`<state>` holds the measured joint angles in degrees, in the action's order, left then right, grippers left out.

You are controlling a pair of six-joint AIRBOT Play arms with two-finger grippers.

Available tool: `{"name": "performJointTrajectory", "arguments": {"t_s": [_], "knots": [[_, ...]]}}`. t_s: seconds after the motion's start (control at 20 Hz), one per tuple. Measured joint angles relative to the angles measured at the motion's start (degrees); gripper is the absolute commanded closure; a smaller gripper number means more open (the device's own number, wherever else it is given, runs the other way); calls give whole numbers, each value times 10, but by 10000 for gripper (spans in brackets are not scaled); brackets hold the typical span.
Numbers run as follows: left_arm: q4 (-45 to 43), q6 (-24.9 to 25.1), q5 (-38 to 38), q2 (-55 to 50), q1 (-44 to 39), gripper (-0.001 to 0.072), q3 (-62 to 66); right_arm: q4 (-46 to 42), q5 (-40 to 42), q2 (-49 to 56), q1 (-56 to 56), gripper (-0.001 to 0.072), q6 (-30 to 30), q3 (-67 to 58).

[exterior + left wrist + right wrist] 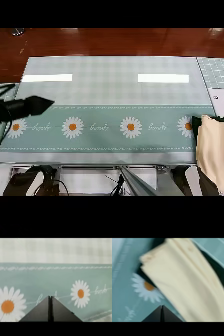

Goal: Fold the shirts.

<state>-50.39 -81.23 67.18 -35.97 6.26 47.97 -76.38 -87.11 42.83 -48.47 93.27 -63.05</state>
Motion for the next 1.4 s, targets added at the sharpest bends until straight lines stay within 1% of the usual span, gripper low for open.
{"name": "performJointTrajectory", "arguments": {"t_s": [0.1, 0.15, 0.25, 0.35, 0.45, 0.55, 0.6, 0.7, 0.85, 1.05, 1.4], "knots": [[25, 12, 1, -70, -13, 691, 82, 102, 74, 29, 94, 687, -14, -14], [35, 16, 3, -108, -27, 691, 130, 136, 118, 45, 158, 687, -21, -21], [36, 22, 7, -175, -67, 691, 213, 158, 197, 78, 299, 686, -31, -29], [-7, 17, 8, -224, -119, 691, 258, 114, 251, 124, 440, 686, -34, -32], [-97, -22, 6, -253, -171, 690, 255, 30, 270, 184, 555, 686, -8, -33], [-203, -78, 1, -268, -206, 690, 218, -52, 259, 242, 618, 686, 36, -33], [-247, -104, -4, -274, -215, 689, 196, -85, 244, 270, 638, 686, 56, -33], [-298, -137, -10, -280, -222, 689, 165, -125, 222, 310, 660, 686, 85, -33], [-336, -161, -16, -285, -226, 689, 144, -161, 198, 336, 674, 686, 108, -33], [-358, -173, -21, -287, -228, 689, 134, -177, 181, 347, 680, 686, 120, -33], [-367, -178, -22, -287, -228, 689, 131, -184, 173, 351, 682, 686, 125, -33]]}}
